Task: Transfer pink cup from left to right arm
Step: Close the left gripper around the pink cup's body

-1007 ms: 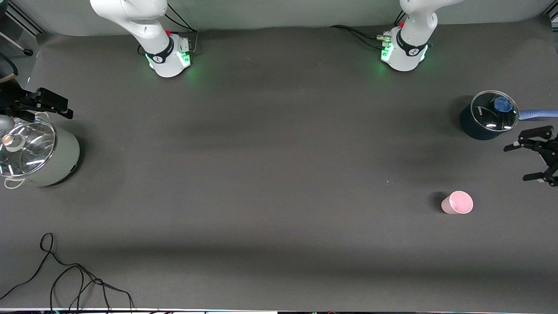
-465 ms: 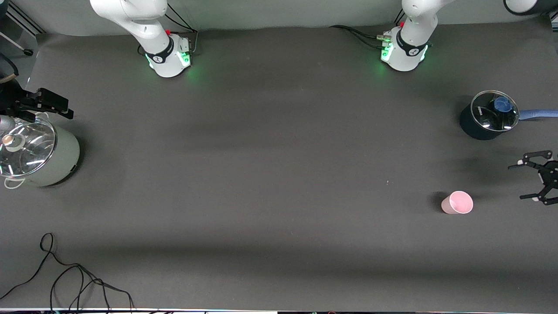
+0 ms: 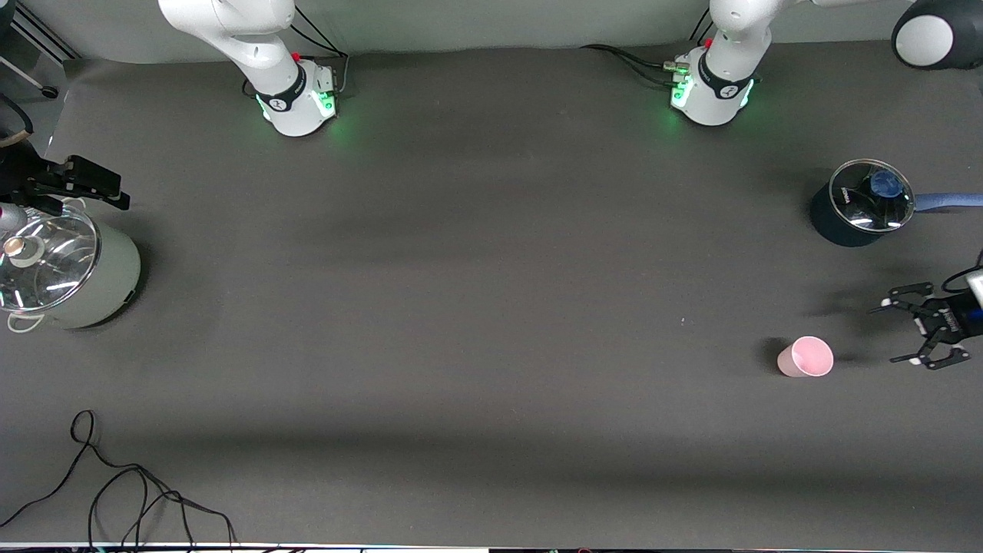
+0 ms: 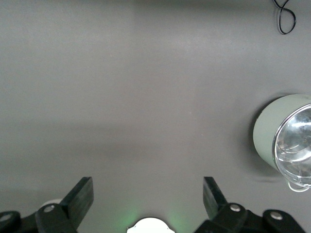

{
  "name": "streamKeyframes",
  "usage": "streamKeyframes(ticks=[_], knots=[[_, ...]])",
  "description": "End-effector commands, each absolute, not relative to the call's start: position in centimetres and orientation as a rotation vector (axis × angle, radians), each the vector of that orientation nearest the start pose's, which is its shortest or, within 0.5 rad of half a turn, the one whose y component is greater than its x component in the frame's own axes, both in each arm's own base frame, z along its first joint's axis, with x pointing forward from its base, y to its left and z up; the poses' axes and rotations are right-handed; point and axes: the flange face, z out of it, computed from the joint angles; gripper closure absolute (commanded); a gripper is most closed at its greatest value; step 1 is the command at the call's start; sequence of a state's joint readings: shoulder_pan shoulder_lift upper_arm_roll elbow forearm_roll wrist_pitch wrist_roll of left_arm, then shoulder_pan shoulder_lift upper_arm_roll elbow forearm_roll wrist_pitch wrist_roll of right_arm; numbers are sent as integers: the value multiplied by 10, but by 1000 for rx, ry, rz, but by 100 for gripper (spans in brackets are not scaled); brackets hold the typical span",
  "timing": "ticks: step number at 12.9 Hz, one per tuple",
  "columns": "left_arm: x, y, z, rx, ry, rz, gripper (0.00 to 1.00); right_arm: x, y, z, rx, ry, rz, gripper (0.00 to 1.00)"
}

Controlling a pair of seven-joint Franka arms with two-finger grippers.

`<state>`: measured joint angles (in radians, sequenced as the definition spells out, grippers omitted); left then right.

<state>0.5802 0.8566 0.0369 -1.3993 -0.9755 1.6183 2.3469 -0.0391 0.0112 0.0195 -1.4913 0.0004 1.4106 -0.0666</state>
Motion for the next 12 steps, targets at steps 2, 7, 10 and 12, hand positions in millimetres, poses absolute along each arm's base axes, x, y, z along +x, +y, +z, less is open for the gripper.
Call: streamKeyframes(ticks=[2,7,10,12], knots=[[611,313,149,1742,-1441,1152,0,543,-10,646,-3127,-95,151,0],[607,303,98,1709,-1401,1273,0,543,-10,646,-3127,-95,151,0],[603,299,81,1717,-1361,1275,0,543,-10,646,-3127,-92,151,0],[609,285,77,1710,-1335,1282,0,543,-10,646,-3127,-95,151,0]])
